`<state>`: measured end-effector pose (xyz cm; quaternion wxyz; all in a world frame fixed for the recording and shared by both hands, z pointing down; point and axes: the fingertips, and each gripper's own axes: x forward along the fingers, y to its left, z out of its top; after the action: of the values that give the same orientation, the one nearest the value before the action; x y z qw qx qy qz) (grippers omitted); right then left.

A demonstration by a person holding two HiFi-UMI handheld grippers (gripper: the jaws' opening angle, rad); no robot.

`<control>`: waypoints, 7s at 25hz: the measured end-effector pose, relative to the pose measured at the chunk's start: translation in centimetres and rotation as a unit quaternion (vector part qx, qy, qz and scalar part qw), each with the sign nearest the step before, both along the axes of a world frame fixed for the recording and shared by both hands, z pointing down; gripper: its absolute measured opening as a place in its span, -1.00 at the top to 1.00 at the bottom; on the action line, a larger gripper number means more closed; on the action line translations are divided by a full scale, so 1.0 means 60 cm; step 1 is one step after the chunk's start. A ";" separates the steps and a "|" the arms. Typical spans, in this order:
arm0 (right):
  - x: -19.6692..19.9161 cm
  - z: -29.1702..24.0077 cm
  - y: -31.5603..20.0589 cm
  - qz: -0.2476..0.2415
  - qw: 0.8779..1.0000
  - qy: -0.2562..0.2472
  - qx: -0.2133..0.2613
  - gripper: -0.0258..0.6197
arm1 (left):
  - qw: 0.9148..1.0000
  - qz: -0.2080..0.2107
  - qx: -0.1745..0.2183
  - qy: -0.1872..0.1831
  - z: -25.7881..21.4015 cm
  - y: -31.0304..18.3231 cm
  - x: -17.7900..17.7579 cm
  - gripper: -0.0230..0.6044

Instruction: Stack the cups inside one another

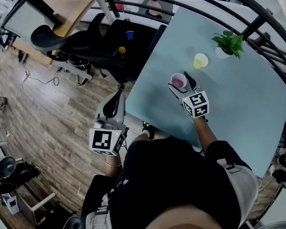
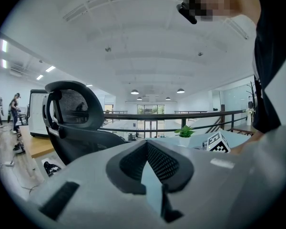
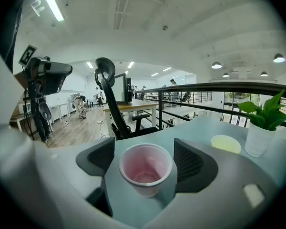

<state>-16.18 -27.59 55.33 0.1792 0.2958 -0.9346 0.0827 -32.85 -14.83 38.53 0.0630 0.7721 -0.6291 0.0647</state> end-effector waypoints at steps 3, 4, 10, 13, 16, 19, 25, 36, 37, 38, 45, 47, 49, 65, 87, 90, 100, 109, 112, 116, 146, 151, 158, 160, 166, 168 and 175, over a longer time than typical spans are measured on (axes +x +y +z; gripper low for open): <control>0.002 -0.030 0.003 0.005 0.999 -0.029 0.011 -0.27 | 1.000 0.004 0.004 0.001 -0.002 -0.003 0.004 0.95; 0.004 -0.039 0.004 0.007 0.999 -0.038 0.015 -0.26 | 1.000 0.005 0.004 0.001 -0.002 -0.004 0.005 0.95; 0.022 -0.083 0.013 0.023 0.997 -0.066 0.036 -0.07 | 1.000 0.025 0.009 0.004 -0.003 -0.017 0.021 0.95; 0.035 -0.101 0.018 0.032 0.995 -0.081 0.042 0.13 | 0.999 0.038 0.011 0.007 -0.003 -0.025 0.033 0.95; 0.053 -0.119 0.023 0.045 0.993 -0.094 0.051 0.30 | 0.998 0.054 0.013 0.010 -0.003 -0.036 0.049 0.95; 0.074 -0.134 0.030 0.059 0.991 -0.106 0.058 0.45 | 0.997 0.072 0.013 0.012 -0.003 -0.046 0.067 0.95; 0.120 -0.157 0.045 0.091 0.986 -0.121 0.075 0.88 | 0.994 0.110 0.014 0.015 -0.002 -0.065 0.110 0.95; 0.228 -0.175 0.070 0.169 0.975 -0.117 0.087 0.89 | 0.981 0.194 0.010 0.020 0.000 -0.100 0.208 0.95; 0.237 -0.175 0.071 0.175 0.974 -0.117 0.086 0.89 | 0.980 0.200 0.009 0.021 0.002 -0.103 0.216 0.95; 0.245 -0.174 0.072 0.181 0.973 -0.116 0.085 0.89 | 0.978 0.205 0.008 0.021 0.003 -0.106 0.223 0.95; 0.281 -0.182 0.068 0.205 0.968 -0.111 0.090 0.89 | 0.972 0.234 0.006 0.021 -0.001 -0.122 0.261 0.95; 0.286 -0.185 0.060 0.207 0.968 -0.110 0.093 0.89 | 0.971 0.238 0.005 0.019 0.000 -0.130 0.266 0.95; 0.290 -0.187 0.049 0.208 0.967 -0.110 0.097 0.89 | 0.971 0.238 0.004 0.017 0.001 -0.138 0.269 0.95; 0.265 -0.151 -0.060 0.181 0.975 -0.095 0.089 0.86 | 0.978 0.207 -0.012 0.008 0.022 -0.176 0.237 0.95; 0.210 -0.047 -0.170 0.170 0.982 -0.072 0.040 0.24 | 0.985 0.168 -0.047 -0.018 0.048 -0.187 0.191 0.95; 0.207 -0.033 -0.180 0.171 0.983 -0.066 0.035 0.11 | 0.985 0.166 -0.051 -0.019 0.055 -0.187 0.188 0.95; 0.196 0.008 -0.213 0.177 0.983 -0.035 0.021 -0.15 | 0.986 0.153 -0.059 -0.022 0.061 -0.192 0.161 0.95; 0.182 0.035 -0.229 0.174 0.985 -0.012 0.015 -0.18 | 0.987 0.143 -0.065 -0.023 0.067 -0.191 0.146 0.95; 0.181 0.041 -0.233 0.177 0.984 -0.009 0.012 -0.18 | 0.988 0.136 -0.067 -0.023 0.069 -0.188 0.137 0.95; 0.177 0.043 -0.235 0.177 0.984 -0.002 0.010 -0.10 | 0.989 0.129 -0.069 -0.025 0.069 -0.187 0.128 0.95; 0.202 -0.075 -0.126 0.168 0.984 -0.027 0.042 -0.10 | 0.989 0.146 -0.015 -0.018 0.026 -0.157 0.157 0.95; 0.195 -0.094 -0.104 0.160 0.986 -0.030 0.046 -0.10 | 0.989 0.145 -0.007 -0.014 0.015 -0.147 0.159 0.95; 0.179 -0.117 -0.080 0.143 0.988 -0.037 0.049 -0.10 | 0.990 0.140 0.006 -0.010 0.002 -0.136 0.153 0.95; 0.174 -0.120 -0.075 0.137 0.989 -0.039 0.048 -0.10 | 0.990 0.137 0.007 -0.011 0.001 -0.132 0.150 0.95; 0.151 -0.133 -0.063 0.116 0.991 -0.048 0.050 -0.10 | 0.992 0.124 0.012 -0.010 -0.004 -0.122 0.139 0.95; 0.140 -0.138 -0.057 0.108 0.991 -0.053 0.050 -0.10 | 0.992 0.121 0.014 -0.009 -0.006 -0.117 0.136 0.95; 0.104 -0.146 -0.038 0.081 0.993 -0.065 0.049 -0.10 | 0.994 0.111 0.015 -0.006 -0.001 -0.100 0.124 0.95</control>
<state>-9.93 -29.84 46.56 0.0958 0.3728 -0.9203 0.0700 -25.43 -20.82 38.46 0.0405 0.8378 -0.5404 0.0664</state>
